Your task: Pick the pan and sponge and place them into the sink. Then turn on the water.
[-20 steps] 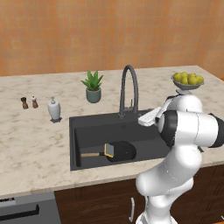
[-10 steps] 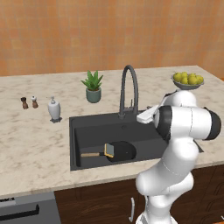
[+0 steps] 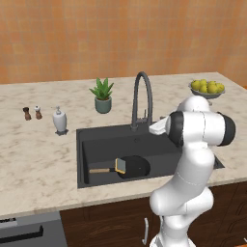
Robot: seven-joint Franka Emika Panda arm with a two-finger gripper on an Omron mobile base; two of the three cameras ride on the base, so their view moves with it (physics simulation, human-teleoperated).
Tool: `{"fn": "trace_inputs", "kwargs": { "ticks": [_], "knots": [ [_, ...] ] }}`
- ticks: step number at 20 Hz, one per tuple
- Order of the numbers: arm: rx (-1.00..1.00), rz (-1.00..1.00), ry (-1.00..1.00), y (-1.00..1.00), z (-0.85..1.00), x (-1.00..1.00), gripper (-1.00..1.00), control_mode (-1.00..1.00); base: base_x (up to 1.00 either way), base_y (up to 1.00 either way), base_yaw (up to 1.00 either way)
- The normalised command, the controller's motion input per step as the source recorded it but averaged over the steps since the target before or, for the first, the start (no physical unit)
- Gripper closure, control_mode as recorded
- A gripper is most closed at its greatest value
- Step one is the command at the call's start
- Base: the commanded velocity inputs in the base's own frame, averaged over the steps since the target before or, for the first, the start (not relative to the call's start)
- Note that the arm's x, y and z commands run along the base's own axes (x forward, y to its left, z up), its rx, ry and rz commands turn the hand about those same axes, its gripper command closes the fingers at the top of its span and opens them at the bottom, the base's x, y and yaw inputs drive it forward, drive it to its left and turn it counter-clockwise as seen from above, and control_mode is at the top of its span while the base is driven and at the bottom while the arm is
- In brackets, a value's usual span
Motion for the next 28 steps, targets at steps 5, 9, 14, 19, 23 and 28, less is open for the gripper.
{"fn": "trace_inputs", "kwargs": {
  "ticks": [5, 9, 14, 19, 23, 28],
  "knots": [
    [0.0, 0.0, 0.0, 0.0, 0.0, 0.17, -1.0, -1.0, 0.0, 0.0, 0.0],
    [0.0, 0.0, 0.0, 0.0, 0.0, 0.22, -1.0, -1.0, 0.0, 0.0, 0.0],
    [0.02, 0.0, 0.0, 0.0, 0.0, 0.23, -1.0, -1.0, 0.0, 0.0, 0.0],
    [0.02, 0.0, 0.0, 0.0, -0.01, 0.16, -1.0, -1.0, 0.0, 0.0, 0.0],
    [0.0, 0.0, 0.0, 0.0, -0.01, 0.23, -1.0, -1.0, 0.0, 0.0, 0.0],
    [0.0, 0.0, 0.0, 0.0, 0.0, 0.27, -1.0, -1.0, 0.0, 0.0, 0.0]
  ]
}}
